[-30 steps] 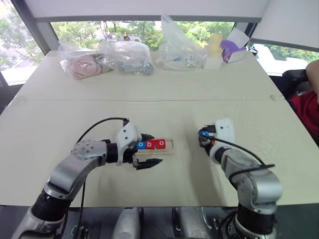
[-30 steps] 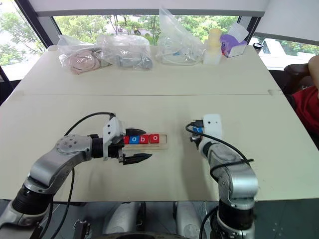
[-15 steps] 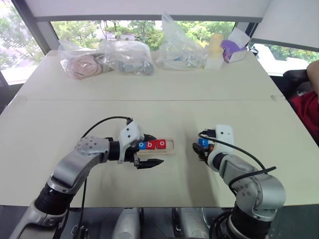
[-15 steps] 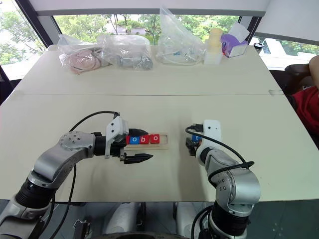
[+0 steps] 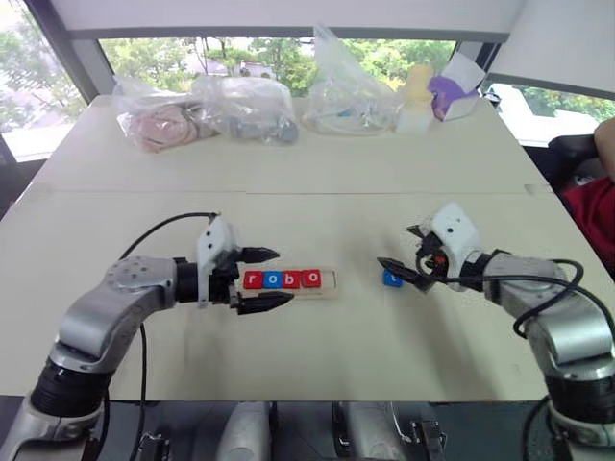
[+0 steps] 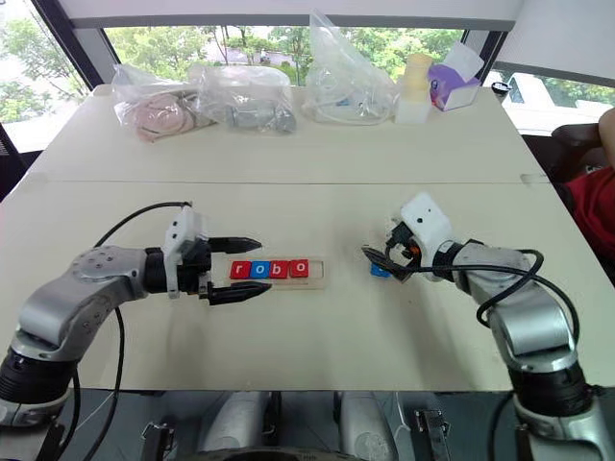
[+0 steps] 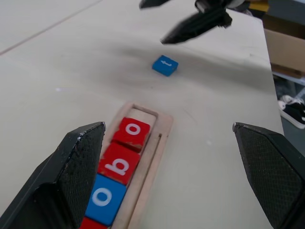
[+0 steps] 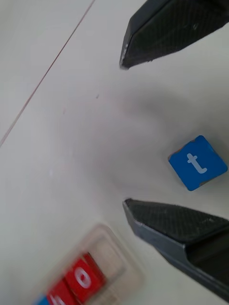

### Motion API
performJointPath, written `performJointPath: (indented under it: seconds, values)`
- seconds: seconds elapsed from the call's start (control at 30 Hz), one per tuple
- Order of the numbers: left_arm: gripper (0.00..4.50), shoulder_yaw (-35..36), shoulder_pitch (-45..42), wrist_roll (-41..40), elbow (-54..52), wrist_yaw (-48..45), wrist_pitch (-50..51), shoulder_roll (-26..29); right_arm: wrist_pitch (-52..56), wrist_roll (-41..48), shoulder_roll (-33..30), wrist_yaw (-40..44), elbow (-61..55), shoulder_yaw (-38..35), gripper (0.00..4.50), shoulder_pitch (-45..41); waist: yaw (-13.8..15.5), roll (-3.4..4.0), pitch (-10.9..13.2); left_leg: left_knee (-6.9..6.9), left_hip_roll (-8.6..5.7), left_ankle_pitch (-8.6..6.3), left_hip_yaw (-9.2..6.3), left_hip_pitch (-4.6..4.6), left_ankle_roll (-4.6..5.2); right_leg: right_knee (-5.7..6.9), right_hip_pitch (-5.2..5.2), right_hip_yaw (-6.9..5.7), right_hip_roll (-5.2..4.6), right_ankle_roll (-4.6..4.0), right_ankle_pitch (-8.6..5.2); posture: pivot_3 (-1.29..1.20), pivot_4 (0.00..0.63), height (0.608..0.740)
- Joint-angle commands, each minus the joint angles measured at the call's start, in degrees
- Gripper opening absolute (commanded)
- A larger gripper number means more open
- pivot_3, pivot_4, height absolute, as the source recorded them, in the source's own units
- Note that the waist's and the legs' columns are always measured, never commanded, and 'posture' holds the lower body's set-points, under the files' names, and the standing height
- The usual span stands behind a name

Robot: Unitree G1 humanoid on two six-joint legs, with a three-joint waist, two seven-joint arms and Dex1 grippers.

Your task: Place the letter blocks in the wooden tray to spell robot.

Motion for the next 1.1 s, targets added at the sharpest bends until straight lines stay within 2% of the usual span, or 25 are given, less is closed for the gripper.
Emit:
performJointPath:
  seconds: [0.03,0.2,0.53,0.63,0.8,0.93,1.1]
  values:
    - [4.5,2.9,0.9,-2.1,-2.4,-1.5,0.9,2.7,-14.6,1.7,-1.8,13.6,9.6,2.1,4.45,-1.4,0.0,-0.02,0.0,0.0,0.02,0.0,0.0,0.0,0.0,0.0,0.0,0.01,-0.02,0.0,0.0,0.0,0.15,0.735]
    - [4.5,5.0,2.1,-2.6,-2.4,-2.1,1.4,6.5,-26.9,-2.7,-2.3,21.0,28.0,5.8,4.45,-7.3,-0.1,0.0,0.0,0.07,0.04,0.0,0.05,0.02,0.0,0.03,-0.01,0.03,-0.08,-0.01,0.01,0.0,0.15,0.735]
    - [4.5,8.1,6.1,-2.9,-3.0,-0.9,1.8,8.8,-36.7,-6.6,1.9,23.1,42.0,8.6,4.45,-12.5,0.0,0.01,0.0,0.07,0.03,0.0,0.04,0.03,-0.01,0.07,0.0,0.03,-0.16,0.0,0.02,0.0,0.15,0.735]
    - [4.5,9.4,7.1,-3.3,-3.0,-0.8,1.9,9.2,-37.8,-6.7,1.7,24.3,43.4,8.9,3.64,-12.0,0.1,0.01,0.0,0.09,0.03,0.01,0.05,0.06,-0.01,0.09,0.03,0.03,-0.18,-0.02,0.02,0.0,0.15,0.735]
    - [4.5,9.8,7.2,-3.3,-2.7,-0.8,1.7,9.6,-38.3,-5.9,2.2,25.4,44.0,8.5,1.19,-11.6,0.2,0.01,0.0,0.12,0.01,0.01,0.04,0.11,-0.01,0.09,0.12,0.03,-0.21,-0.03,0.01,0.0,0.15,0.735]
    - [4.5,9.8,7.1,-3.3,-2.7,-0.9,1.7,9.7,-35.4,-4.1,2.7,25.3,41.0,8.0,1.21,-11.7,0.2,0.01,0.0,0.12,0.01,0.01,0.04,0.11,-0.01,0.09,0.12,0.03,-0.22,-0.02,0.01,0.0,0.15,0.735]
    - [4.5,8.9,7.2,-3.0,-2.9,-2.1,1.6,10.6,-22.7,1.6,6.9,23.7,30.0,7.9,1.21,-15.5,-0.3,0.04,0.0,0.12,0.05,0.01,0.04,0.12,-0.01,0.2,0.05,0.06,-0.24,-0.02,0.02,0.0,0.15,0.735]
